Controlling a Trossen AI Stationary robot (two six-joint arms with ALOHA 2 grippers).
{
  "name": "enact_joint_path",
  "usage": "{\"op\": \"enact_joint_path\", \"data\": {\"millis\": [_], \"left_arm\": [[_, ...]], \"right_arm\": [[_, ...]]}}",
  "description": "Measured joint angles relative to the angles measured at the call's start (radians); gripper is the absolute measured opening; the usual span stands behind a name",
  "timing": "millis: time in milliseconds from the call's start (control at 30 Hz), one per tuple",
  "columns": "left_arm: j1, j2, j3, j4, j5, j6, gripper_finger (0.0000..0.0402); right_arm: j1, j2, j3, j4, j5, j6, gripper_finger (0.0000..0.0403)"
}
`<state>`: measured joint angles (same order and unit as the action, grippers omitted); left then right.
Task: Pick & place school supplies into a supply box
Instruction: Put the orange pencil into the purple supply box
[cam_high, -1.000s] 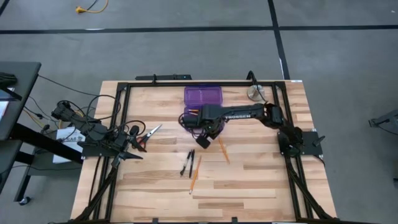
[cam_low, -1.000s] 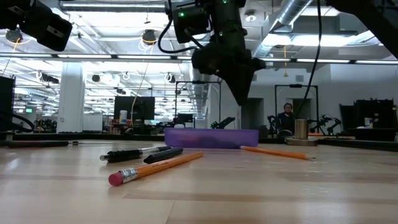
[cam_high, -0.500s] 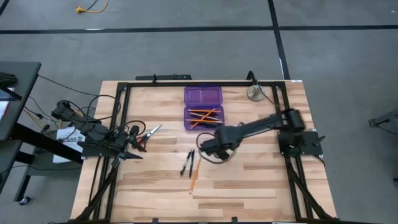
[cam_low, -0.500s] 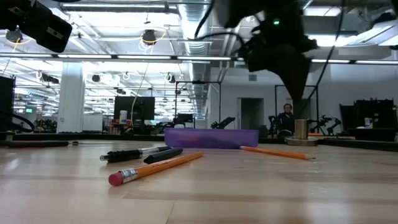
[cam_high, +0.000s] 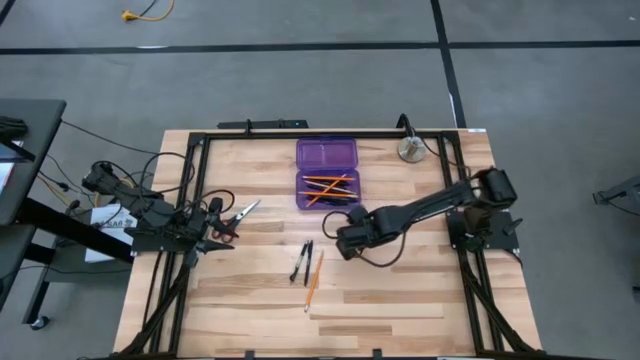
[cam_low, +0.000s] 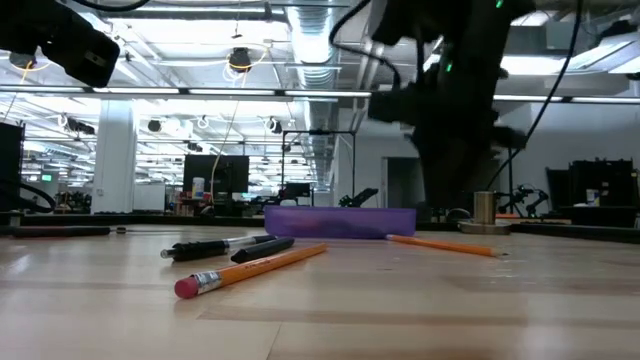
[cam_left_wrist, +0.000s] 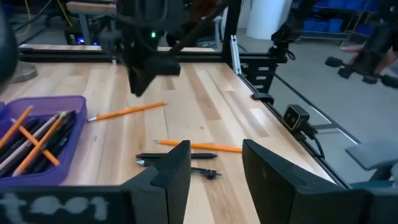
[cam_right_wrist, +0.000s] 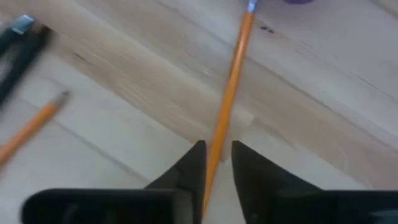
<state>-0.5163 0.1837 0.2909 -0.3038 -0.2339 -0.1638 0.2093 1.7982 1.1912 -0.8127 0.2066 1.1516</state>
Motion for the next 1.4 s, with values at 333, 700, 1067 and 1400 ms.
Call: {"op": "enact_joint_path", "data": {"millis": [333, 700, 1067, 1400], "left_arm": [[0.000, 0.000, 0.000, -0.004, -0.002, -0.002, 0.0132], [0.000, 0.000, 0.000, -0.015, -0.002, -0.011, 0.0132], [0.000, 0.000, 0.000, -0.020, -0.002, -0.015, 0.0132], [0.000, 0.000, 0.000, -0.021, -0.002, -0.016, 0.0132]], "right_arm": [[-0.056, 0.168, 0.005, 0.053, -0.080, -0.053, 0.0185], [-0.073, 0.167, 0.006, 0.018, -0.079, 0.007, 0.0102], [-0.050, 0.151, 0.001, 0.012, -0.066, -0.001, 0.0006], [0.021, 0.123, 0.129, -0.033, -0.077, -0.042, 0.0003]]}}
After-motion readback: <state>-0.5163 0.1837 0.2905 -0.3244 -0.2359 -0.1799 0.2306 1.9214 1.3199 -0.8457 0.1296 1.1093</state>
